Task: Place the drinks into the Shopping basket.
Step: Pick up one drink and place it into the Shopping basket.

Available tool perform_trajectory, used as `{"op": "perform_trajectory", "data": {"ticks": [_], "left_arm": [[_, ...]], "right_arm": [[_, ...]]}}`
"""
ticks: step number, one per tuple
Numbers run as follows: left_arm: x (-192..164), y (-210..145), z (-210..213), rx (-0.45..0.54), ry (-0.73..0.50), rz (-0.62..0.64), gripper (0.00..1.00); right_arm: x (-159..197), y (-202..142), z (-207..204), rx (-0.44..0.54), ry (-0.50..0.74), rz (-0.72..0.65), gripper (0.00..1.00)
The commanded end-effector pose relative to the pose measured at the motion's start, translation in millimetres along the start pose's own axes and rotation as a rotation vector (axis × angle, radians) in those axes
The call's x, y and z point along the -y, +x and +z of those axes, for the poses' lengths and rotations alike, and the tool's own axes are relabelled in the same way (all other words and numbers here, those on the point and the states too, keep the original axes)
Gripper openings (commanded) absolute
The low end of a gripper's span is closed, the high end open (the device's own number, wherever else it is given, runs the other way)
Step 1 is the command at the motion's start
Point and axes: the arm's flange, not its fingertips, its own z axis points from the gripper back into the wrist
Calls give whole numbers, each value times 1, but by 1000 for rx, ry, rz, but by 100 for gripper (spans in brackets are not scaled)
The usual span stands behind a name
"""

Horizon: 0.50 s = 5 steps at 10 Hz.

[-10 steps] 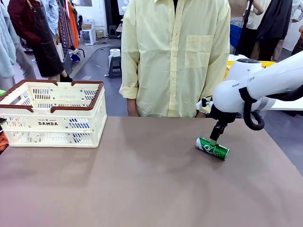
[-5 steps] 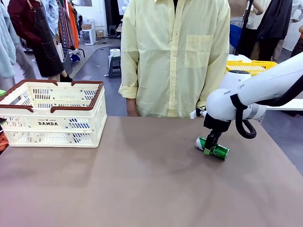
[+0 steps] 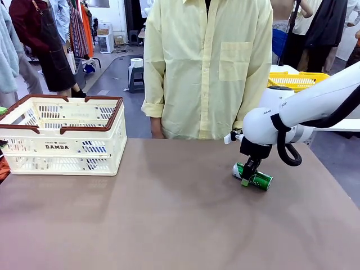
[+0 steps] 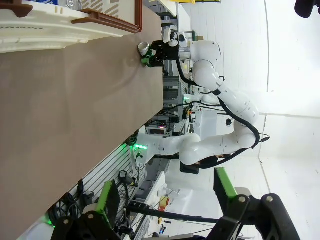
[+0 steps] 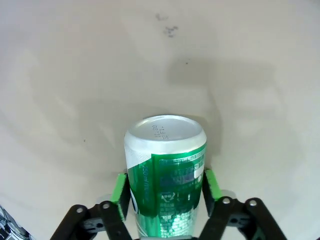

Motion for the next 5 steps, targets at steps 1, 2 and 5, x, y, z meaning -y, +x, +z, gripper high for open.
{"op": "perform_trajectory", "data": {"ticks": [1,2,5], "left_arm": [[2,-3,0,0,11,12,100],[2,-3,0,0,11,12,100],[2,-3,0,0,11,12,100]], "right_arm": [[-1,3,3,-20,-12,-11,0],[-2,3,4,-25,-13,-16,0],[-7,-1,21,-58,7,-94,0]]}}
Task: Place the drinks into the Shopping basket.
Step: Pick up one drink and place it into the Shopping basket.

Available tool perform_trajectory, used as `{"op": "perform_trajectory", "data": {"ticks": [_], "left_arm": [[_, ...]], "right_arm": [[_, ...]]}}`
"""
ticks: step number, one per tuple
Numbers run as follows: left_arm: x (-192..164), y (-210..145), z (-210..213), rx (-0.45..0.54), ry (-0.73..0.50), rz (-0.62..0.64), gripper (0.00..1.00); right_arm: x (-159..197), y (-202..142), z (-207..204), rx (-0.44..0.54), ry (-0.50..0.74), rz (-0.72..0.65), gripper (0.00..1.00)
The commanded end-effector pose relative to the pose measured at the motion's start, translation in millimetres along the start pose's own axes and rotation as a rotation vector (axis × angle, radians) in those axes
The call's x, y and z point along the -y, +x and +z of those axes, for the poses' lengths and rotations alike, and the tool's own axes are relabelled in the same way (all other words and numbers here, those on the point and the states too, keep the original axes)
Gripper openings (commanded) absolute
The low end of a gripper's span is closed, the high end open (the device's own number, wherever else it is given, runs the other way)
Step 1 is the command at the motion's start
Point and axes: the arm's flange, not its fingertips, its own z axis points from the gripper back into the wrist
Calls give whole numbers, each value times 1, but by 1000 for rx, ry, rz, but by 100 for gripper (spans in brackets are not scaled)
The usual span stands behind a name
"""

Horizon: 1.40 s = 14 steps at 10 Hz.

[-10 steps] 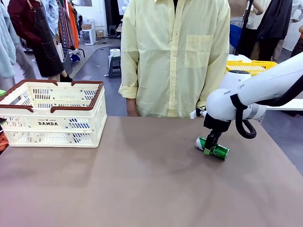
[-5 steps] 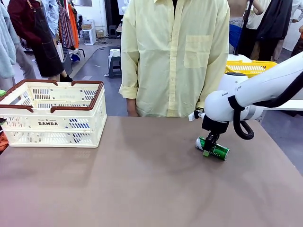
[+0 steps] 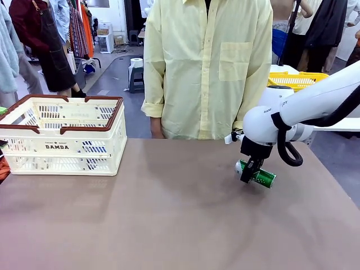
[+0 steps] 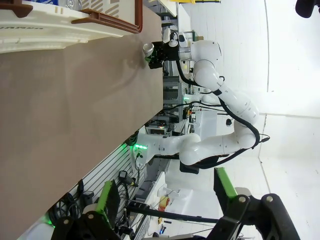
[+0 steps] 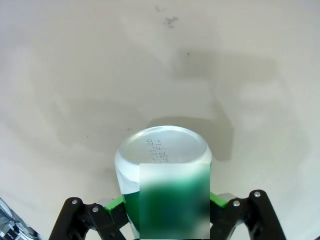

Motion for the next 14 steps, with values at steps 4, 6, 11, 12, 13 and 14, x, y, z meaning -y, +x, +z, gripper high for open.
{"op": "perform_trajectory", "data": {"ticks": [4,6,11,12,13,14], "left_arm": [[2,-3,0,0,11,12,100],[2,-3,0,0,11,12,100],[2,-3,0,0,11,12,100],[2,-3,0,0,11,12,100],[2,-3,0,0,11,12,100],[2,-3,0,0,11,12,100]], "right_arm": [[-71,-40,110,-173,-71,-190,0],[-104,-59,122,-146,-73,-241,0],[-100,-62,125,-161,-65,-225,0],[-111,-46,123,-90,16,-263,0],[-142,-21,112,-76,28,-315,0],[-180,10,99,36,57,-401,0]]}}
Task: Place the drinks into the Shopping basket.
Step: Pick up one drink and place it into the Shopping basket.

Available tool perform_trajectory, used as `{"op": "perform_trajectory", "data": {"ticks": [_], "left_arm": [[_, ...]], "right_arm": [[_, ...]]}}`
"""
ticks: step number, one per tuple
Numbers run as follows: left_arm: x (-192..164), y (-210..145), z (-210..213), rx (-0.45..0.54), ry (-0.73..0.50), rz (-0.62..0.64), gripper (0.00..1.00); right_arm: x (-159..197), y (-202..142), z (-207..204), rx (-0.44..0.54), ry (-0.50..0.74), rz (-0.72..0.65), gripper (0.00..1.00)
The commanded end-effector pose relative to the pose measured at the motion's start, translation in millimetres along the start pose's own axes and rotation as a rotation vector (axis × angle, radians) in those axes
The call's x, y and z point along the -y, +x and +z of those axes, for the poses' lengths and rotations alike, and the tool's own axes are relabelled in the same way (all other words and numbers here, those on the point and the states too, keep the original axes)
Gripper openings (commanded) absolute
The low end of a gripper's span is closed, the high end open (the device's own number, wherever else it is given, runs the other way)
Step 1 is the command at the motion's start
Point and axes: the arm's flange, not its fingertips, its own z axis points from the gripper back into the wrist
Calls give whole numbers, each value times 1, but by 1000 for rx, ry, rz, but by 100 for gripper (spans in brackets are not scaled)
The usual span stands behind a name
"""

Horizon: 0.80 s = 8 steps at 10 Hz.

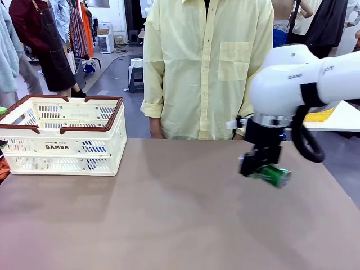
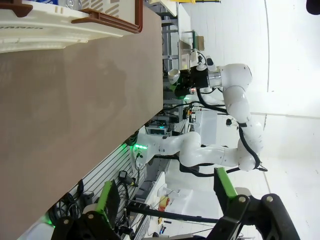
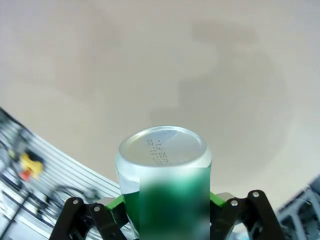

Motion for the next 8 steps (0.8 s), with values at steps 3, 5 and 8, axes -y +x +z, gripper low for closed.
{"op": "perform_trajectory", "data": {"ticks": [3,5,8], "left_arm": [[2,-3,0,0,11,12,100],[2,-3,0,0,11,12,100],[2,-3,0,0,11,12,100]], "right_arm": [[-142,76,-46,270,151,-322,0],[-184,95,-80,267,139,-436,0],[-207,107,-117,202,108,-473,0]]}}
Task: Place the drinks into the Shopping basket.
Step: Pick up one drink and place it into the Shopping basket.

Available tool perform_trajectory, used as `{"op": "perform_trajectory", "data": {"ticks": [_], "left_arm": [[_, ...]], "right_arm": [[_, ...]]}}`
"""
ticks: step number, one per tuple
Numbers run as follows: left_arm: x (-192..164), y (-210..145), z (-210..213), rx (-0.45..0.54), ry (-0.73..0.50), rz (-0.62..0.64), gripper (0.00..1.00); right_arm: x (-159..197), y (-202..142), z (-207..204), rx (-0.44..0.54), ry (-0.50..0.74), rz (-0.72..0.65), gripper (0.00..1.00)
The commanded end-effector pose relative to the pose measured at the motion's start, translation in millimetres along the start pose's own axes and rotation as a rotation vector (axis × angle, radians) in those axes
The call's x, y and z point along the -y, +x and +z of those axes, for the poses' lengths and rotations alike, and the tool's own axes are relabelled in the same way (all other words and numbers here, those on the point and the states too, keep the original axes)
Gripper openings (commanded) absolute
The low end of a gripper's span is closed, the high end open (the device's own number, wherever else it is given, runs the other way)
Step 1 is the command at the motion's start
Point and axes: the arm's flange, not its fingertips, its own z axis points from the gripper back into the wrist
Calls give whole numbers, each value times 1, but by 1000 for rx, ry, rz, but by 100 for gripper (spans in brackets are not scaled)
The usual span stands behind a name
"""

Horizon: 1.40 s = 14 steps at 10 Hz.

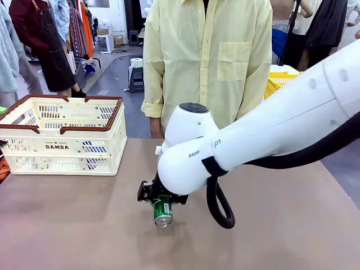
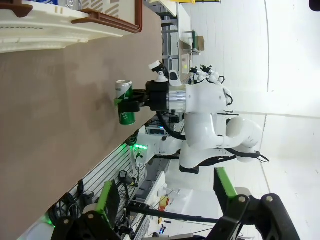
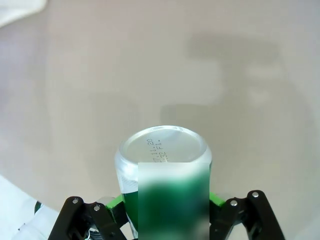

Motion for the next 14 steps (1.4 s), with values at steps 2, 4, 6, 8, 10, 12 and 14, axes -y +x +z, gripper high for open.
{"op": "perform_trajectory", "data": {"ticks": [2,4,6,8,10,12,14], "left_arm": [[2,-3,0,0,10,12,100],[2,-3,0,0,10,12,100],[2,-3,0,0,10,12,100],[2,-3,0,0,10,12,100],[2,-3,0,0,10,12,100],[2,-3,0,0,10,12,100],[2,-3,0,0,10,12,100]], "right_arm": [[-20,15,0,-24,-35,-69,0],[-23,20,-6,-55,-62,-79,0],[-26,22,-8,-65,-60,-69,96],[-27,23,-8,-63,-73,-78,100],[-29,24,-8,-75,-77,-80,100],[-29,23,-6,-76,-84,-80,100],[-28,22,-3,-74,-81,-75,100]]}}
